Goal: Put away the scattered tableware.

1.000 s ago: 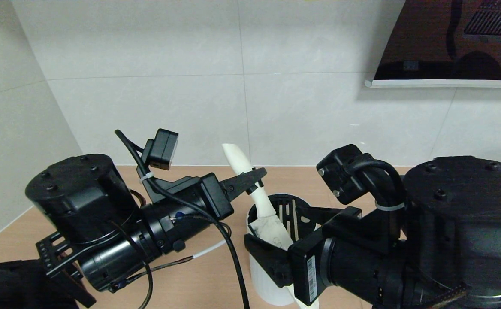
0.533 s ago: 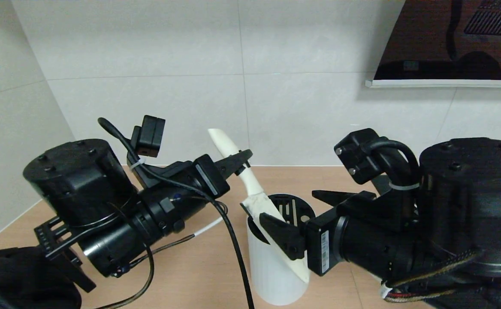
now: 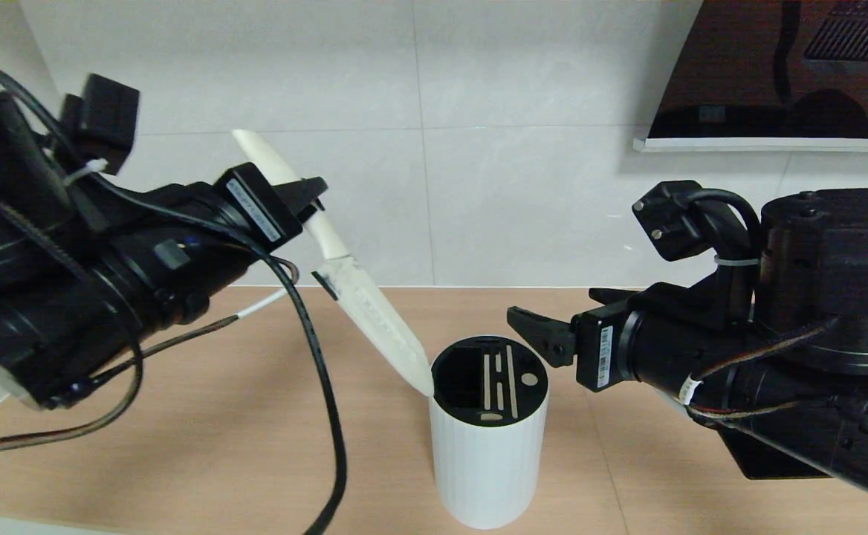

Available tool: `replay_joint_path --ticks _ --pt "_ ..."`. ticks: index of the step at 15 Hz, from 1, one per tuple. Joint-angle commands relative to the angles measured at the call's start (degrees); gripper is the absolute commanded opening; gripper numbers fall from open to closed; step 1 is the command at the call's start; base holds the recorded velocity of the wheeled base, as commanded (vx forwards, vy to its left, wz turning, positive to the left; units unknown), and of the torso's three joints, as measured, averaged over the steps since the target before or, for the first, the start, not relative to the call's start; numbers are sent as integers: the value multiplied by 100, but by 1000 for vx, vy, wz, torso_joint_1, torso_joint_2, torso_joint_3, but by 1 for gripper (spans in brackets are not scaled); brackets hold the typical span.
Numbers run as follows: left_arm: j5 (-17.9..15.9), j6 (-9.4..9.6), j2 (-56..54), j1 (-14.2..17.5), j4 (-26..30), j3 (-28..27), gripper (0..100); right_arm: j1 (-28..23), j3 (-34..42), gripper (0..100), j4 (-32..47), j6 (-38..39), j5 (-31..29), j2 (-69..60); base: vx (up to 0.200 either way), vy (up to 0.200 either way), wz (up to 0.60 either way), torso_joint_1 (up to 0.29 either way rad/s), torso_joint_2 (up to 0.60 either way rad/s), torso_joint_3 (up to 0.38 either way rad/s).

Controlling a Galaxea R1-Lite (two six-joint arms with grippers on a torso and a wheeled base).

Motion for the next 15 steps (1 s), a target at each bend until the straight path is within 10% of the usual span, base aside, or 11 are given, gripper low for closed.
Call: replay_joint_path --ticks 1,4,7,11,15 --pt "23 268 -412 72 23 43 0 -37 7 100 -6 1 -10 -5 0 0 0 0 0 0" --pt "331 1402 -104 -236 32 -150 0 -213 -2 100 -6 -69 -19 13 0 0 0 0 0 0" --pt "647 1419 283 -807 -153 -291 0 -292 16 100 -6 -96 -28 -22 0 0 0 0 0 0" --pt "2229 1876 1109 -1185 -1075 -563 0 -424 -2 100 3 -105 -19 13 0 0 0 0 0 0" --pt "2256 1753 1364 -1273 -1181 -625 0 -424 -2 100 -6 -105 -1 -13 0 0 0 0 0 0"
